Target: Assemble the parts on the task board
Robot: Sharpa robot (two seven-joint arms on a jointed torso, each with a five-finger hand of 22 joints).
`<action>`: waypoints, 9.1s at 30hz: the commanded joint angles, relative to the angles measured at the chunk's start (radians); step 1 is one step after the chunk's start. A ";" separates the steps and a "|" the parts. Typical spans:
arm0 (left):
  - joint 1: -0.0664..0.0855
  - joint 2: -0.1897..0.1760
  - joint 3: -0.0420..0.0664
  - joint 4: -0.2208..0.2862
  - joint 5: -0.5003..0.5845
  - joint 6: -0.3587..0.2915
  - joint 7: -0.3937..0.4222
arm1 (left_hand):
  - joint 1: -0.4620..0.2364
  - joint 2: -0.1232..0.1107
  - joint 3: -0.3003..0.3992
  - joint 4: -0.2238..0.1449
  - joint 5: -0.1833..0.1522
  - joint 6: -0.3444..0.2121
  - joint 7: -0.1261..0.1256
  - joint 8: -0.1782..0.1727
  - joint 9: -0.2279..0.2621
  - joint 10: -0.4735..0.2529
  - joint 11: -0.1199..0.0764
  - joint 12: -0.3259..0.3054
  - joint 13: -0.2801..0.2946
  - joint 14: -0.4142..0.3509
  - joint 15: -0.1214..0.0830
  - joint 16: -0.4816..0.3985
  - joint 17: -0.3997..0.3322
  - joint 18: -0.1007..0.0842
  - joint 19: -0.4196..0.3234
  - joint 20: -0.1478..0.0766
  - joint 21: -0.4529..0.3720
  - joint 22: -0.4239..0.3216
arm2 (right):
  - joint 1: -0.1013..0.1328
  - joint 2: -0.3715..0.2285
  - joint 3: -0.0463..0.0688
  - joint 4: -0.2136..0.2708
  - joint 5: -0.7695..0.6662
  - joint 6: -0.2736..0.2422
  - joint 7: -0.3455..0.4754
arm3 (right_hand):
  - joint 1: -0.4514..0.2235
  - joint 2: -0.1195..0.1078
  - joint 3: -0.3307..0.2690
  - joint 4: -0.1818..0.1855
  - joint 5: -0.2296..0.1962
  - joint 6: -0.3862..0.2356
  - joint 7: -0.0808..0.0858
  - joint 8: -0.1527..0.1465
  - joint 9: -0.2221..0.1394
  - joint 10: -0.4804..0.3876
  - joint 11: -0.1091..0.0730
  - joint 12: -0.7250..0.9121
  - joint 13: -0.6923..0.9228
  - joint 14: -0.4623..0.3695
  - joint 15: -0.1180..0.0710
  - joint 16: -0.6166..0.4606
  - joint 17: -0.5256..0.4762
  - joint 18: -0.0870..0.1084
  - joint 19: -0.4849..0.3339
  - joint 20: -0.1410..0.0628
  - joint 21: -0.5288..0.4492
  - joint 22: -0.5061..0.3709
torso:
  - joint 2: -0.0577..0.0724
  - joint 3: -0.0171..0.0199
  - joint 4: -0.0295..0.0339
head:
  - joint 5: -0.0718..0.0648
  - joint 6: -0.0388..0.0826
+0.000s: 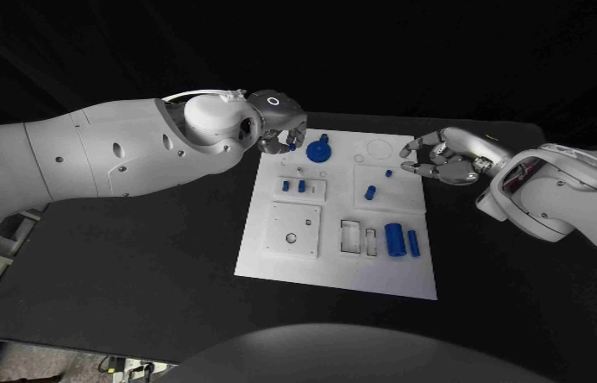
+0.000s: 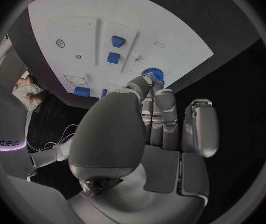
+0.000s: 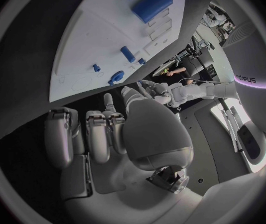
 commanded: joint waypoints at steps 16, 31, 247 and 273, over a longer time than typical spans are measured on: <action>-0.038 0.008 -0.001 -0.024 0.032 -0.001 0.000 | -0.008 -0.002 -0.003 0.002 -0.005 -0.002 -0.004 -0.004 -0.002 0.008 0.001 -0.003 -0.003 -0.005 0.002 -0.001 -0.006 0.001 0.020 0.002 -0.002 0.209 | -0.005 0.006 0.000 -0.004 -0.006 0.022 -0.005 | -0.003 0.001 0.002 0.000 0.006 0.008 -0.002 -0.005 0.000 0.109 0.000 -0.006 0.260 0.104 0.000 0.003 0.263 0.009 0.001 -0.003 -0.006 0.212 | 0.001 0.0002 -0.0006 | 0.004 0.000; -0.067 0.041 -0.001 -0.053 0.038 -0.008 0.000 | -0.005 -0.001 -0.001 0.000 -0.003 -0.004 0.000 -0.006 -0.004 0.012 0.003 -0.004 -0.005 -0.007 0.001 -0.003 -0.012 0.001 0.020 0.002 -0.002 0.209 | -0.006 0.012 0.000 -0.008 -0.006 0.022 -0.002 | -0.001 0.001 0.003 -0.001 0.007 0.008 -0.002 -0.005 0.000 0.109 0.000 -0.006 0.260 0.104 0.000 0.003 0.263 0.009 0.000 -0.003 -0.007 0.212 | 0.000 0.0008 0.0004 | 0.004 0.000; -0.023 -0.198 -0.002 0.103 0.413 -0.582 0.193 | 0.006 -0.001 -0.025 0.184 -0.076 -0.271 -0.069 -0.073 -0.251 -0.346 0.060 -0.006 -0.230 -0.033 0.028 -0.033 -0.214 0.010 0.010 0.013 -0.063 0.199 | -0.019 0.200 0.000 -0.136 -0.377 0.127 -0.213 | 0.084 -0.172 0.200 -0.166 0.211 0.102 -0.038 0.013 -0.036 -0.675 0.049 -1.091 -0.698 -0.056 0.011 -0.213 -0.016 0.069 -0.137 0.005 -0.345 0.135 | -0.002 -0.0038 0.0011 | -0.029 0.000; -0.023 -0.208 -0.002 0.117 0.413 -0.568 0.188 | 0.011 0.014 0.004 0.183 -0.039 -0.262 -0.065 -0.074 -0.252 -0.347 0.060 -0.009 -0.232 -0.039 0.028 -0.041 -0.220 0.011 0.007 0.013 -0.068 0.198 | -0.026 0.222 0.000 -0.168 -0.365 0.114 -0.195 | 0.062 -0.133 0.185 -0.204 0.047 0.143 -0.041 0.094 0.110 -0.632 0.036 -1.068 -0.714 -0.036 0.001 -0.195 -0.014 0.060 -0.104 -0.004 -0.302 0.145 | 0.000 -0.0040 0.0010 | -0.029 0.000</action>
